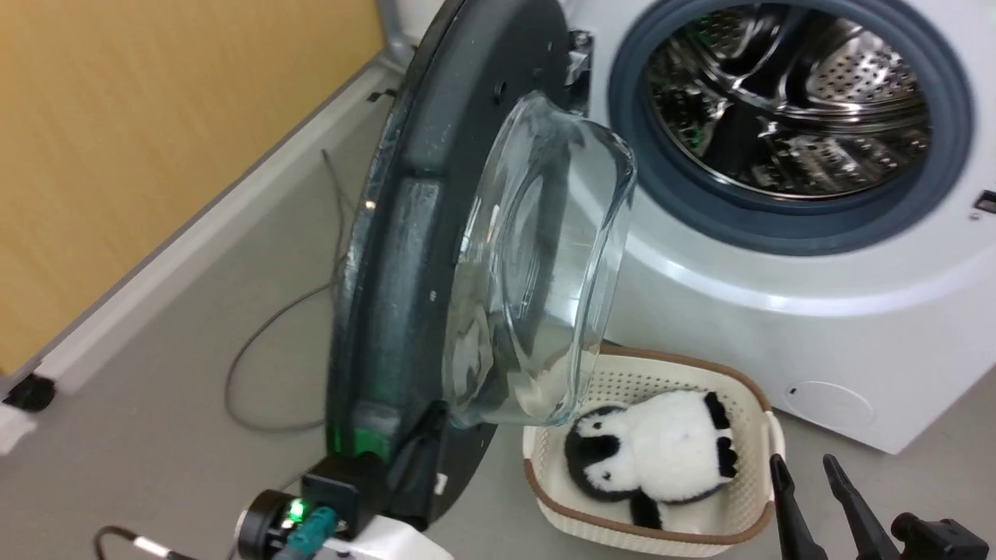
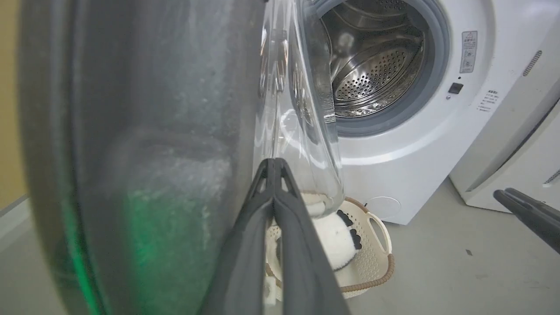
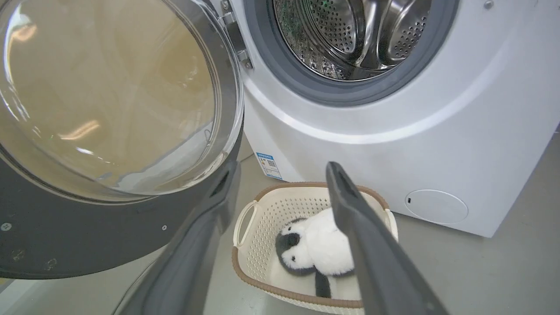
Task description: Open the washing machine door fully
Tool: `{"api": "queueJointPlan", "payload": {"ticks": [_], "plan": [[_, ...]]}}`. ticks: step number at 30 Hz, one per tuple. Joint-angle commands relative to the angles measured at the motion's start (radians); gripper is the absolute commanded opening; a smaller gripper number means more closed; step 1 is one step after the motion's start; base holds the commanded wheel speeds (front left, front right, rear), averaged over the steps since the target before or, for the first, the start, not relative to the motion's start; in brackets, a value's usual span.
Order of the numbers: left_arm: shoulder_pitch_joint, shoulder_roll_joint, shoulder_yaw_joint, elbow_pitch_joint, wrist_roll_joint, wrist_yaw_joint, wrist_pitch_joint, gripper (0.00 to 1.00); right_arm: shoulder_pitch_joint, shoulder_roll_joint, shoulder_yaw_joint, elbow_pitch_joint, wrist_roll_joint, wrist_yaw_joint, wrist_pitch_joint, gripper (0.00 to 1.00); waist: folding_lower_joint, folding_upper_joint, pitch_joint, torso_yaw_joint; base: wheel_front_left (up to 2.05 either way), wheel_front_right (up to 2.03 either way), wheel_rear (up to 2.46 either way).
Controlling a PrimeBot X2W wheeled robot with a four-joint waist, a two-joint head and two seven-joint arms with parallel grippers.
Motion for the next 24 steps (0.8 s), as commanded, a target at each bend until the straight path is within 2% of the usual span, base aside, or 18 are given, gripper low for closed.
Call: {"api": "queueJointPlan", "payload": {"ticks": [1,10,15,24], "plan": [[-0.015,0.007,0.014,0.003,-0.009,0.007,-0.01,0.0,-0.012,-0.012,0.001,0.002,0.002,0.001,-0.004,1.0,0.0,0.0,0.015,0.016,0.0,0.0,0.0],[-0.047,0.031,0.125,0.045,-0.046,0.047,-0.074,0.0,-0.028,-0.049,0.017,0.002,0.002,0.001,-0.004,1.0,0.0,0.0,0.086,0.03,0.0,0.0,0.0],[-0.092,0.063,0.203,0.073,-0.066,0.065,-0.105,0.0,-0.045,-0.082,0.018,-0.013,0.003,0.001,0.007,1.0,0.0,0.0,0.142,0.019,0.0,0.0,0.0],[-0.21,0.144,0.315,0.174,-0.112,0.055,-0.126,0.0,-0.054,-0.139,0.003,-0.056,0.0,0.001,0.044,1.0,0.0,0.0,0.237,-0.009,0.0,0.0,0.0]]}}
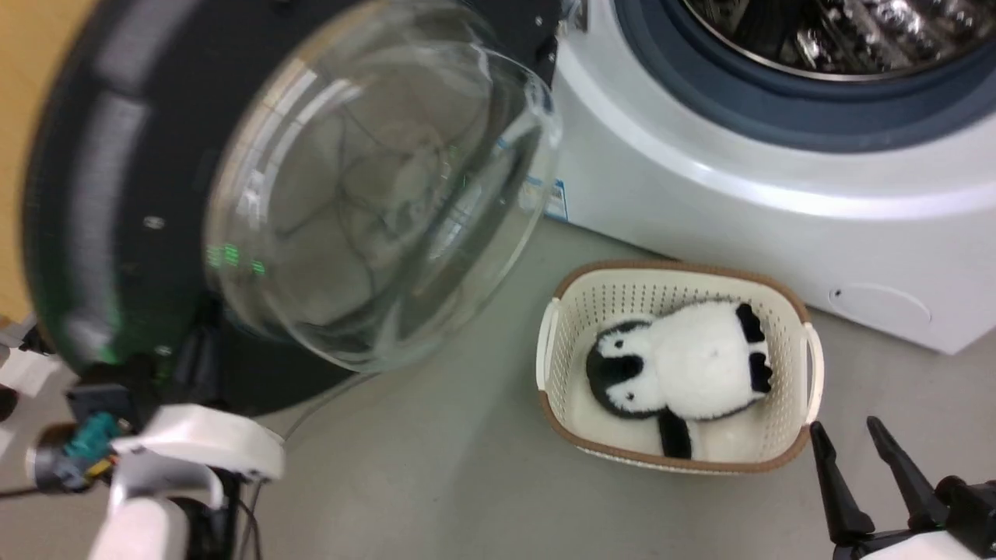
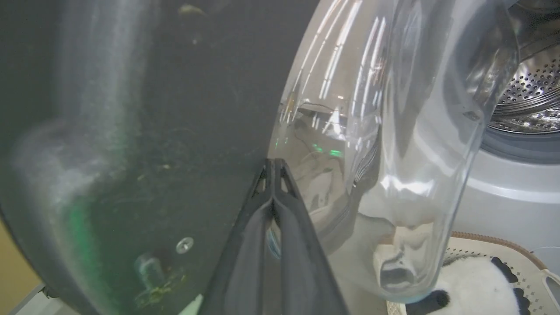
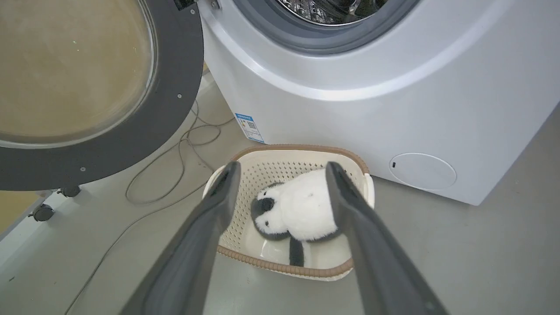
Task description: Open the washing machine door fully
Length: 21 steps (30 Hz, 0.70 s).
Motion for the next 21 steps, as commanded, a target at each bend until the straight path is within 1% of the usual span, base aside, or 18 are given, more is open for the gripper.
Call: {"api": "queueJointPlan", "payload": {"ticks": [1,7,17,21], "plan": [[-0.035,0.019,0.02,0.019,-0.007,-0.004,-0.009,0.0,-0.015,-0.01,-0.004,-0.009,0.0,0.001,0.008,1.0,-0.0001,0.0,0.023,-0.013,0.0,0.0,0.0],[-0.12,0.074,0.077,0.103,-0.038,-0.016,-0.011,0.0,-0.013,-0.026,-0.016,-0.035,0.0,0.001,0.022,1.0,-0.0001,0.0,0.06,-0.026,0.0,0.0,0.0],[-0.282,0.158,0.187,0.302,-0.114,-0.028,-0.029,0.0,-0.025,-0.049,-0.029,-0.078,-0.005,0.001,0.051,1.0,-0.0001,0.0,0.117,-0.051,0.0,0.0,0.0],[-0.334,0.198,0.205,0.377,-0.122,-0.037,-0.037,0.0,-0.031,-0.05,-0.033,-0.085,-0.006,0.001,0.056,1.0,-0.0001,0.0,0.132,-0.062,0.0,0.0,0.0]]}}
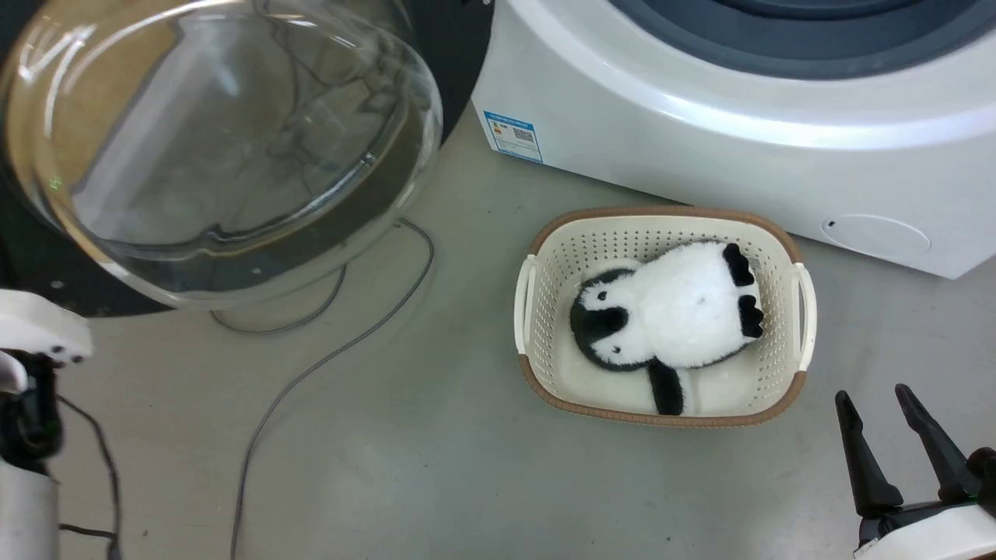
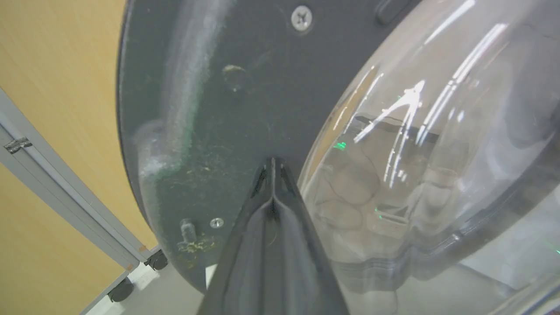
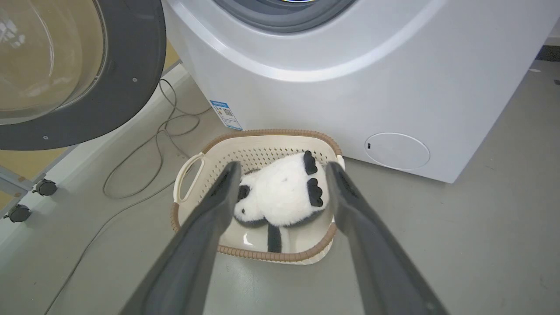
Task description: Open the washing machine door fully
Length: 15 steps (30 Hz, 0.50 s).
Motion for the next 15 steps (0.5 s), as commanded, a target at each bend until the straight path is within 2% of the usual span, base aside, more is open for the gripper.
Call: {"api": "queueJointPlan", "payload": {"ticks": [1,7,15], "plan": [[-0.03,0.019,0.007,0.028,-0.005,-0.007,-0.01,0.0,-0.013,-0.005,-0.002,-0.007,-0.006,0.001,0.004,1.0,-0.0001,0.0,0.007,-0.008,0.0,0.0,0.0],[-0.071,0.049,0.013,0.118,-0.011,-0.02,-0.027,0.0,-0.024,0.003,-0.007,-0.003,-0.005,0.001,0.0,1.0,-0.0001,0.0,0.012,-0.023,0.0,0.0,0.0],[-0.085,0.045,-0.017,0.181,0.001,-0.04,-0.073,0.0,-0.025,0.009,-0.01,0.017,0.003,0.001,-0.017,1.0,-0.0001,0.0,-0.018,-0.025,0.0,0.0,0.0]]}}
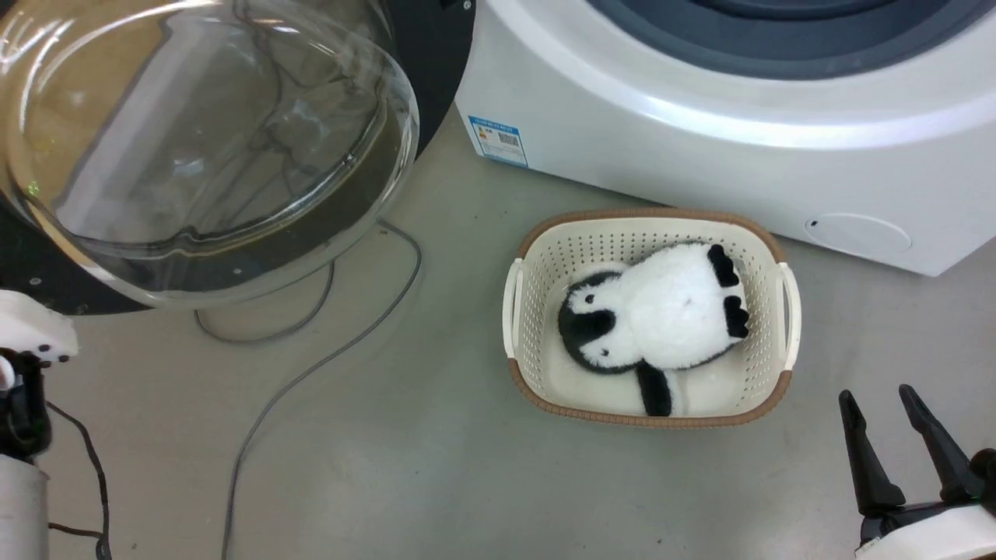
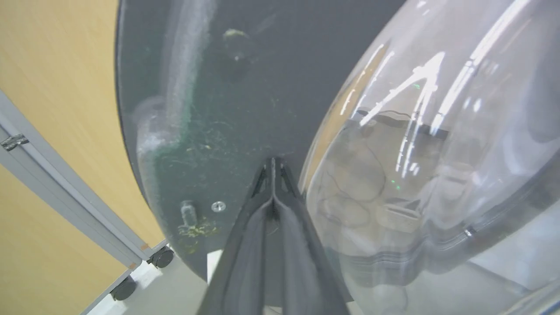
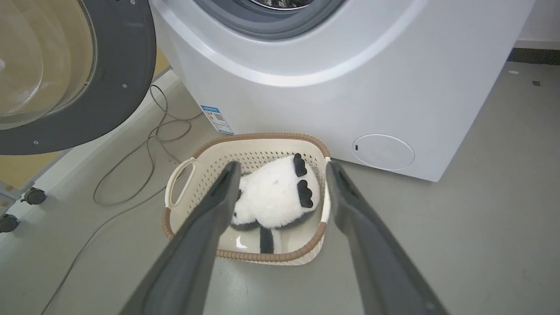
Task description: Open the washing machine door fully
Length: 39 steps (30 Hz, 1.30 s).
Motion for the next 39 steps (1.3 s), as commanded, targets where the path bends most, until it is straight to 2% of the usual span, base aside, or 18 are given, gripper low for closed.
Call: {"api": "queueJointPlan", "payload": {"ticks": [1,9,19,27,39], "plan": [[-0.011,-0.003,-0.012,0.002,0.006,-0.008,-0.019,0.0,-0.018,0.005,0.0,0.005,0.003,0.001,-0.012,1.0,-0.0001,0.0,-0.021,0.001,0.0,0.0,0.0],[0.054,-0.05,-0.101,-0.117,0.054,-0.023,-0.045,0.0,-0.018,0.029,0.006,0.021,0.01,0.001,-0.06,1.0,-0.0001,0.0,-0.141,-0.013,0.0,0.0,0.0],[0.203,-0.118,-0.218,-0.365,0.08,-0.03,0.022,0.0,-0.02,0.073,-0.029,-0.029,-0.01,0.001,-0.087,1.0,-0.0001,0.0,-0.266,-0.091,0.0,0.0,0.0],[0.324,-0.172,-0.293,-0.471,0.095,-0.009,0.047,0.0,0.007,0.11,-0.042,-0.089,-0.052,0.001,-0.087,1.0,-0.0001,0.0,-0.324,-0.177,0.0,0.0,0.0],[0.504,-0.237,-0.368,-0.535,0.119,0.037,0.003,0.0,0.059,0.135,0.001,-0.126,-0.085,0.001,-0.087,1.0,-0.0001,0.0,-0.359,-0.291,0.0,0.0,0.0]]}}
